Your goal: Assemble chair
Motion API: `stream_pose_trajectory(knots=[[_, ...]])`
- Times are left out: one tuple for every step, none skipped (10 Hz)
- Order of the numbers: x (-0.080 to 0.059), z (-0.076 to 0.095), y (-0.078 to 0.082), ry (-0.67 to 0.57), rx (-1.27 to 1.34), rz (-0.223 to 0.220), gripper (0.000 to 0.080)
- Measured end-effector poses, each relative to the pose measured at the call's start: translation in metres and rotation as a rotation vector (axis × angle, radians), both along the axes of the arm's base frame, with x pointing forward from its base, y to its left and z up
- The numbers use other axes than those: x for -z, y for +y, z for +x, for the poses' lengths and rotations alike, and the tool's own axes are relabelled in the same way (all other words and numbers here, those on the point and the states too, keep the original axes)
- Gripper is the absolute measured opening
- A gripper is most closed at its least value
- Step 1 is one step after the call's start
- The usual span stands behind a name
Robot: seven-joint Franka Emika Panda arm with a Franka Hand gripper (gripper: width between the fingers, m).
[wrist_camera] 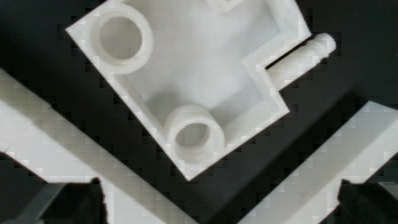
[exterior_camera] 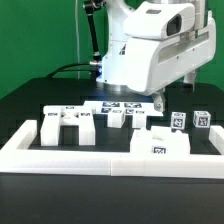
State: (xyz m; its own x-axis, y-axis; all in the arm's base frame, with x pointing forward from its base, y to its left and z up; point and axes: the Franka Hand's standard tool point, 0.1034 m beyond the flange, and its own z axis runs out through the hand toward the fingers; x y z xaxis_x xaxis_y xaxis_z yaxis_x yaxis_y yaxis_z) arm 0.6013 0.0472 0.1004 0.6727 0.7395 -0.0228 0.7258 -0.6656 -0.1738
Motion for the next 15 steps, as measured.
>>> stream_pose_trajectory(knots=[[0.000, 0.000, 0.000, 0.000, 0.000, 0.000, 0.0650], [0.000, 0.000, 0.000, 0.000, 0.000, 0.000, 0.0650], [0.000, 0.000, 0.000, 0.000, 0.000, 0.000, 0.0650], [0.000, 0.000, 0.000, 0.001, -0.001, -0.001, 0.0650], [0.001, -0.001, 0.000, 0.001, -0.001, -0.001, 0.0650], [0.001, -0.001, 0.000, 0.001, -0.001, -0.001, 0.0650], [0.001, -0.001, 0.000, 0.001, -0.001, -0.001, 0.0650], [0.001, -0.001, 0.000, 0.002, -0.001, -0.001, 0.0650], [0.002, 0.000, 0.000, -0.004, 0.021, -0.004, 0.0650], [0.007, 0.000, -0.001, -0.025, 0.087, -0.013, 0.0650], [0.013, -0.003, -0.003, -0.013, 0.088, -0.011, 0.0650], [0.012, -0.002, -0.002, -0.011, 0.119, -0.015, 0.0650], [0.013, -0.002, -0.001, -0.002, 0.209, -0.027, 0.0650], [0.013, -0.003, -0.001, 0.006, 0.280, -0.036, 0.0650], [0.015, -0.003, -0.001, 0.010, 0.390, -0.051, 0.0650]])
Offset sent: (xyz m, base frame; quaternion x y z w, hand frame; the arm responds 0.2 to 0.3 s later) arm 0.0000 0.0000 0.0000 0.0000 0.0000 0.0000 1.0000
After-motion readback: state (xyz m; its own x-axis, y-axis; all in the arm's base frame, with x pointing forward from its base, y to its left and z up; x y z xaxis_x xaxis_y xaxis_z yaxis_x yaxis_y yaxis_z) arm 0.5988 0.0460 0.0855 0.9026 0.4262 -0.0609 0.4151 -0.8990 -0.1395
